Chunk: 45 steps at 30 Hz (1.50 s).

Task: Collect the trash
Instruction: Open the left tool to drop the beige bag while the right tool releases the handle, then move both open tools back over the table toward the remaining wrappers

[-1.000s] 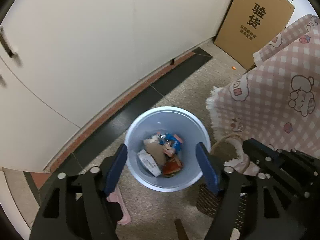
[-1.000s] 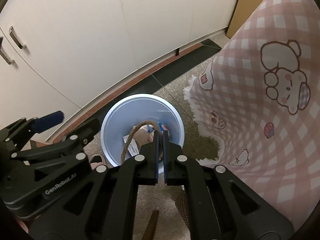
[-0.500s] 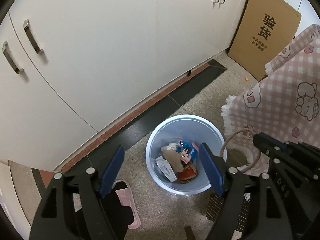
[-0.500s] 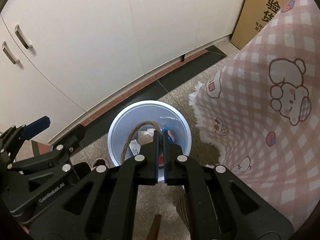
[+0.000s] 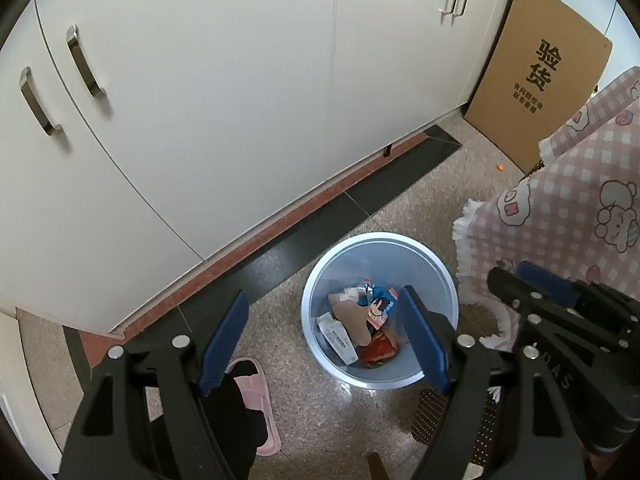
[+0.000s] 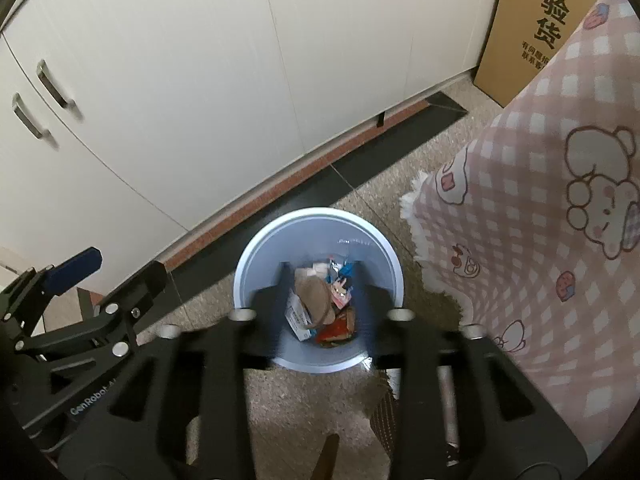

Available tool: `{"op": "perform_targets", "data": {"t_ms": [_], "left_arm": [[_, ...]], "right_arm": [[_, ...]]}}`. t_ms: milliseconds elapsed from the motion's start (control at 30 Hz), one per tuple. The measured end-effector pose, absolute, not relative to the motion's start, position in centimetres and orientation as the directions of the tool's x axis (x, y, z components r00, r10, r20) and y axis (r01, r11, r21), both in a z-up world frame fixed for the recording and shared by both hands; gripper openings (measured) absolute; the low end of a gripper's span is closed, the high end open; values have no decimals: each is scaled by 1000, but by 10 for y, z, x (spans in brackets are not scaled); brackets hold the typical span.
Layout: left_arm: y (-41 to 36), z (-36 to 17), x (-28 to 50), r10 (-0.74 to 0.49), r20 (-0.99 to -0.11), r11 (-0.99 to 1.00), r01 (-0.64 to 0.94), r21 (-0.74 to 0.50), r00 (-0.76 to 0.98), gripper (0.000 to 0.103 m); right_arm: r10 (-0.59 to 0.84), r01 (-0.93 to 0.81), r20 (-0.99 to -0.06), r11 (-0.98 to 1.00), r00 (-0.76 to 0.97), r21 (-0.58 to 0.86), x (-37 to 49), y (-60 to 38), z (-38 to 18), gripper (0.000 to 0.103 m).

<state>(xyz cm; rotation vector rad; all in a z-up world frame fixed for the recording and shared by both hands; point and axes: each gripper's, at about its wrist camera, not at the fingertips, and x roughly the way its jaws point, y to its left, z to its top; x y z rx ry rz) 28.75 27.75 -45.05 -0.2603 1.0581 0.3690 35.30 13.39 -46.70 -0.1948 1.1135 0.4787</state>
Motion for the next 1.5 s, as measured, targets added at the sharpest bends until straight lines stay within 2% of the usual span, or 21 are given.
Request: {"op": "perform_targets", "data": {"t_ms": [33, 333, 600, 800, 967, 1067, 1233, 1333, 1500], "left_arm": [[279, -448, 287, 171, -881, 909, -416, -33, 441, 75], [277, -399, 271, 153, -843, 895, -434, -103, 516, 76], [265, -301, 241, 148, -685, 863, -431, -263, 714, 80], [218, -235, 251, 113, -579, 909, -320, -268, 808, 84], [152, -204, 287, -14, -559, 955, -154, -252, 829, 84], [102, -195, 320, -117, -581, 971, -30, -238, 806, 84], [25, -188, 375, -234, -595, 966, 115, -231, 769, 84], [-10, -194, 404, -264, -618, 962, 158, -221, 740, 84], [-51, -209, 451, -303, -645, 953, 205, -225, 702, 84]], "right_arm": [[272, -461, -891, 884, 364, 82, 352, 133, -463, 46], [307, -480, -836, 875, 455, 60, 335, 123, -393, 47], [436, -504, -694, 855, 573, 121, 302, 92, -278, 53], [440, -464, -587, 878, 680, 120, 289, 40, -207, 57], [364, -361, -549, 925, 752, 118, 299, -26, -175, 58], [286, -263, -543, 957, 789, 122, 314, -77, -163, 59], [196, -82, -554, 971, 809, 223, 344, -172, -156, 60], [158, 5, -563, 961, 811, 278, 362, -216, -159, 60], [185, 75, -585, 917, 790, 392, 393, -250, -175, 60]]}}
